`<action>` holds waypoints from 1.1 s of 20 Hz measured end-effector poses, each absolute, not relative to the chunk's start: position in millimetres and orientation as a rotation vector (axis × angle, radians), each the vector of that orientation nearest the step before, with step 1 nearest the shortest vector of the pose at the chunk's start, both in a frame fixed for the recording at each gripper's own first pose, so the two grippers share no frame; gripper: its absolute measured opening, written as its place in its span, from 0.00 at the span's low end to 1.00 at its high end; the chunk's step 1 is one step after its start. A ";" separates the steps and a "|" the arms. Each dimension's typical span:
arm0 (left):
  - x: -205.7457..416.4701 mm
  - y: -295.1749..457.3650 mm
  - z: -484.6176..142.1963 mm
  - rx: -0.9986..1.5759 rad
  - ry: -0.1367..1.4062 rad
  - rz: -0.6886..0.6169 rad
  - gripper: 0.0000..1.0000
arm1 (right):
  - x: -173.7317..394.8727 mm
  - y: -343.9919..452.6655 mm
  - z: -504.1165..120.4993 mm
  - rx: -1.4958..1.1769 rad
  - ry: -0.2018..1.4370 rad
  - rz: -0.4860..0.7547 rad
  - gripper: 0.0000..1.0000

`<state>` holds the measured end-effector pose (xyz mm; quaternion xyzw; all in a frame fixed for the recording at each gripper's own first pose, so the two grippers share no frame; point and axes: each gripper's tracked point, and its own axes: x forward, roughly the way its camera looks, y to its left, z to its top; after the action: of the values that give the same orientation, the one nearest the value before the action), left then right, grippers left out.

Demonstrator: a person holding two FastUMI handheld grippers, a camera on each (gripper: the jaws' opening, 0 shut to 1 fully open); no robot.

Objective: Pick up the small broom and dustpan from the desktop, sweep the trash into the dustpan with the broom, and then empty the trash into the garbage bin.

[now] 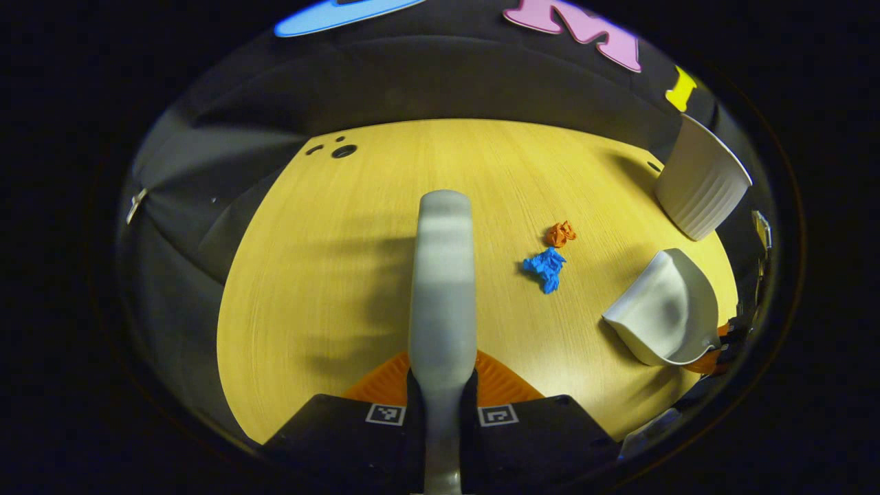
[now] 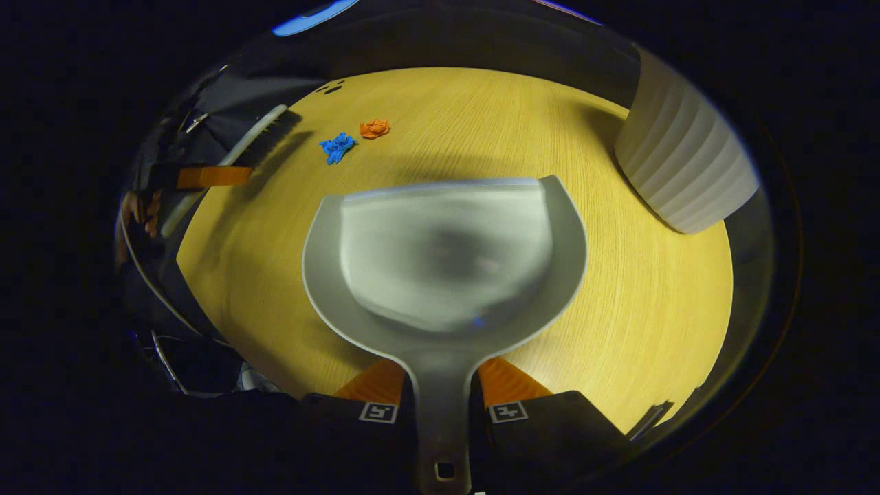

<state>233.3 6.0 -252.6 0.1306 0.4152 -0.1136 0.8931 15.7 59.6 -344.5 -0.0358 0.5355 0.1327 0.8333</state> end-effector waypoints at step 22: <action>224.1 -133.3 -296.2 0.678 0.965 -0.865 0.24 | 33.4 61.0 -339.4 -0.215 1.134 0.470 0.33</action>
<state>224.1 -133.3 -296.2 0.3096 0.4408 -0.3950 0.7442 33.4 61.0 -339.4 -0.1007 0.5309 0.2201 0.8122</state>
